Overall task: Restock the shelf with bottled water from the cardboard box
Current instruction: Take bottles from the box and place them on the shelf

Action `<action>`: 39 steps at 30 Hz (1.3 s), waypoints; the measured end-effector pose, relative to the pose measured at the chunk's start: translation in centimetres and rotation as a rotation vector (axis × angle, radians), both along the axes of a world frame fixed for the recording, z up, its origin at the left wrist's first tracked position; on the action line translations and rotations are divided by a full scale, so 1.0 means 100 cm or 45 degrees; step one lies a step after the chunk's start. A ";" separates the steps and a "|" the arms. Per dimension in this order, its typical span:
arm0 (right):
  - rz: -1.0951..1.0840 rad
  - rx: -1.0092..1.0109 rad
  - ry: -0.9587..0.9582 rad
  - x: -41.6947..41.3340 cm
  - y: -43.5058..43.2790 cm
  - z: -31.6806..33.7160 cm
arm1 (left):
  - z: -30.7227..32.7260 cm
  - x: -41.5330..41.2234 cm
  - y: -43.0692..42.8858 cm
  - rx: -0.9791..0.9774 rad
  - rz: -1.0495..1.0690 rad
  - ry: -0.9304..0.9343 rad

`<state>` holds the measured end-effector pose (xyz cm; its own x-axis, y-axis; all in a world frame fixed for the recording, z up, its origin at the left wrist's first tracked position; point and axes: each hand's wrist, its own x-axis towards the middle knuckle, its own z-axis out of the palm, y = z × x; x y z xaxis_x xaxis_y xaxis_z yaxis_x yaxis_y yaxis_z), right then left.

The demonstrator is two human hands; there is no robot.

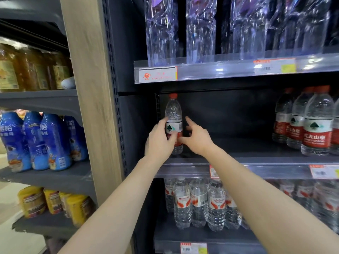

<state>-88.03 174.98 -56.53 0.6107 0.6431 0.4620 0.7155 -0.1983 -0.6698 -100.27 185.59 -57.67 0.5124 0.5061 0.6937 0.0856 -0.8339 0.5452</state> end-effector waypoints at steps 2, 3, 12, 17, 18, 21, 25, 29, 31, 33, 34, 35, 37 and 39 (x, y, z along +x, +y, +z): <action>-0.069 -0.115 -0.123 -0.003 -0.020 -0.003 | -0.003 -0.010 -0.015 0.196 0.081 0.088; -0.112 -0.191 -0.179 -0.004 -0.031 -0.003 | -0.003 -0.015 -0.023 0.323 0.153 0.189; -0.428 -0.532 -0.440 0.018 -0.104 -0.004 | -0.010 0.020 -0.102 0.630 -0.009 0.532; -0.439 -0.747 -0.431 0.037 -0.162 0.031 | 0.019 0.039 -0.135 0.491 -0.133 0.680; -0.442 -0.783 -0.431 0.038 -0.175 0.042 | 0.030 0.041 -0.141 0.501 -0.131 0.731; -0.450 -0.934 -0.385 0.027 -0.212 0.078 | 0.067 0.040 -0.165 0.516 -0.100 0.987; -0.451 -1.028 -0.251 -0.007 -0.272 0.129 | 0.122 0.018 -0.212 0.545 -0.157 1.252; -0.461 -1.121 -0.090 -0.047 -0.350 0.184 | 0.182 -0.009 -0.280 0.635 -0.271 1.315; -0.489 -1.133 -0.027 -0.067 -0.392 0.213 | 0.213 -0.017 -0.321 0.620 -0.334 1.300; -0.546 -1.139 -0.001 -0.082 -0.437 0.242 | 0.244 -0.020 -0.366 0.630 -0.400 1.261; -0.573 -1.145 0.009 -0.089 -0.461 0.256 | 0.258 -0.019 -0.389 0.641 -0.435 1.241; -0.599 -1.151 0.030 -0.095 -0.485 0.268 | 0.271 -0.018 -0.413 0.655 -0.472 1.225; -0.646 -1.161 0.064 -0.102 -0.538 0.288 | 0.289 -0.012 -0.464 0.672 -0.535 1.202; -0.716 -1.153 0.080 -0.103 -0.593 0.303 | 0.302 -0.003 -0.520 0.662 -0.608 1.186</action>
